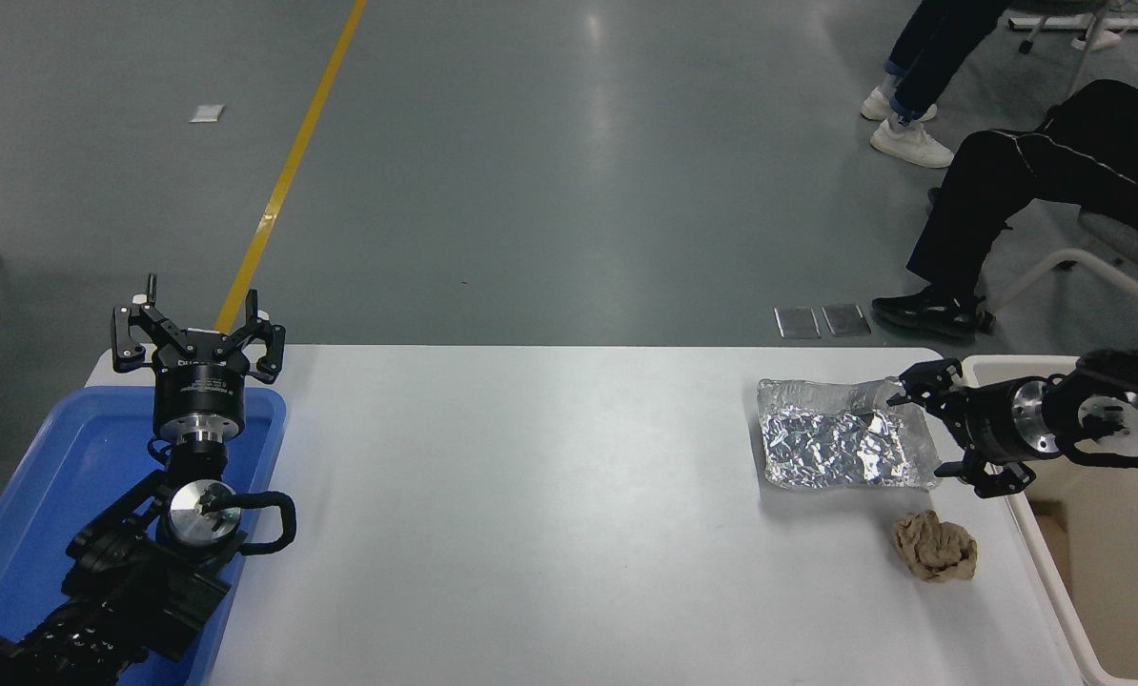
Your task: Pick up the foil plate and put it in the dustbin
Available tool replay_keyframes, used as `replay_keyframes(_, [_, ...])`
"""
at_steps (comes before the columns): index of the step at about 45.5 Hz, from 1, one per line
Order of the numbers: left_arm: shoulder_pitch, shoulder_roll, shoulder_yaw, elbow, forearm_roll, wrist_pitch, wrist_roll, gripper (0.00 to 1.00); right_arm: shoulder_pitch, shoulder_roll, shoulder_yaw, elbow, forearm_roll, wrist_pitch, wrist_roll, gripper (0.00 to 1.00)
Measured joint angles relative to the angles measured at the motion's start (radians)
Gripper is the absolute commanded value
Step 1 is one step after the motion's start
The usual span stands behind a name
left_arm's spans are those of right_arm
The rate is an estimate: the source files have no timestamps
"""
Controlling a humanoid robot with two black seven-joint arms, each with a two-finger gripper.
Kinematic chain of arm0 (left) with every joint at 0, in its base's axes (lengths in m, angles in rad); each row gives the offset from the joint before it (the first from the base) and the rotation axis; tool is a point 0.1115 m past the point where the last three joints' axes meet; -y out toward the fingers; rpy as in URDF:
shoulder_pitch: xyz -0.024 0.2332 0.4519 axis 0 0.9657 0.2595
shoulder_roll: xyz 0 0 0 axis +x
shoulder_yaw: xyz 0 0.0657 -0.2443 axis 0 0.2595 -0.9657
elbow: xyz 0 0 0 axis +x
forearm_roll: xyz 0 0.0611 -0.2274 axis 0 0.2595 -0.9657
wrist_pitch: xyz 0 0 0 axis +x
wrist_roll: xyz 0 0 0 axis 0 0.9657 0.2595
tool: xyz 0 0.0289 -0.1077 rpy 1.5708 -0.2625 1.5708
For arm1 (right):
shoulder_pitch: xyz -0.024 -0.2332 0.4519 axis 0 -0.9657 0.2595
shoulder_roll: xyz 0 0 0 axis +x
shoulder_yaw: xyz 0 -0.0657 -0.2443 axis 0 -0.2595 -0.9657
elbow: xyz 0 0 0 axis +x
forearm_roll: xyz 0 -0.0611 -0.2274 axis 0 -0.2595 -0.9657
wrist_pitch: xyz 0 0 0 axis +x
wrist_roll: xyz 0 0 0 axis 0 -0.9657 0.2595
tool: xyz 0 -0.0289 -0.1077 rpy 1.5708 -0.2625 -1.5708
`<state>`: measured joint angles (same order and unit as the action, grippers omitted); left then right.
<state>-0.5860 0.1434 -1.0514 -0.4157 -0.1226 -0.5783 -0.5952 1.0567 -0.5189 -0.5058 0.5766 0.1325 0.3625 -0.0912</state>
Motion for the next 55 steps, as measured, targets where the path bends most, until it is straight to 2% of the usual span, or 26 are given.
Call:
replay_keyframes(9, [0.000,0.000,0.000,0.000,0.000,0.000,0.000,0.99,-0.033,0.003,0.024,-0.004,-0.203,-0.124,0.105,1.00])
replay_keyframes(22, [0.000,-0.001,0.000,0.000,0.000,0.000,0.000,0.99,-0.051,0.025,0.010,-0.003,-0.392,-0.198,0.169,1.00])
replay_keyframes(35, [0.000,0.000,0.000,0.000,0.000,0.000,0.000,0.99,-0.066,0.083,-0.066,-0.007,-0.556,-0.262,0.194,1.00])
replay_keyframes(50, [-0.001,-0.001,0.000,0.000,0.000,0.000,0.000,0.99,-0.073,0.128,-0.144,-0.031,-0.611,-0.309,0.194,1.00])
replay_keyframes(55, [-0.001,-0.001,0.000,0.000,0.000,0.000,0.000,0.99,-0.075,0.134,-0.164,-0.043,-0.617,-0.316,0.193,0.87])
